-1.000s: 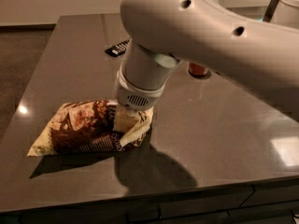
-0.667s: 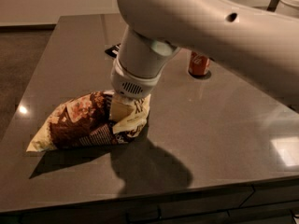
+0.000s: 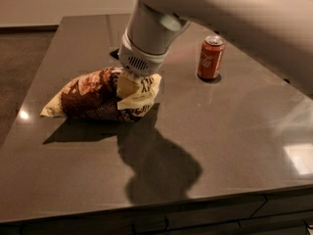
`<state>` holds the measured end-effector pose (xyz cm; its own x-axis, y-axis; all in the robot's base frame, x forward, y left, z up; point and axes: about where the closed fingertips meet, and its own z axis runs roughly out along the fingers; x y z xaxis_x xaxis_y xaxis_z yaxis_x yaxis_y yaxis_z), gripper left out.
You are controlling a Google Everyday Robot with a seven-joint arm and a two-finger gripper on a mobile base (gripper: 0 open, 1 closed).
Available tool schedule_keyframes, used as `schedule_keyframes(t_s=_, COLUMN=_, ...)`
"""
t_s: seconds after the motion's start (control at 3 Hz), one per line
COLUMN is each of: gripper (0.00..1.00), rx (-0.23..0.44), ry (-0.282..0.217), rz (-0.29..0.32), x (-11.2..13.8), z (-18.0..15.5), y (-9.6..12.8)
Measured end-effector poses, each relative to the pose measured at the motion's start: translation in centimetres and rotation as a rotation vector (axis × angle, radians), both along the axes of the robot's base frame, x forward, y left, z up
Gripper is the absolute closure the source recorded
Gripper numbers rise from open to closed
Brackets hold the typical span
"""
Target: Move brown chip bag near rxbar chocolate
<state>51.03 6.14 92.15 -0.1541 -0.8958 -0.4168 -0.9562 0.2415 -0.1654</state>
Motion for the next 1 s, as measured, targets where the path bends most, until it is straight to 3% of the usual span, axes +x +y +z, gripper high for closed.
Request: schedule_keyframes(t_s=1.0, gripper=1.00, rx=-0.011, ry=-0.067, rz=-0.139, x=8.4, z=1.1, y=-3.3)
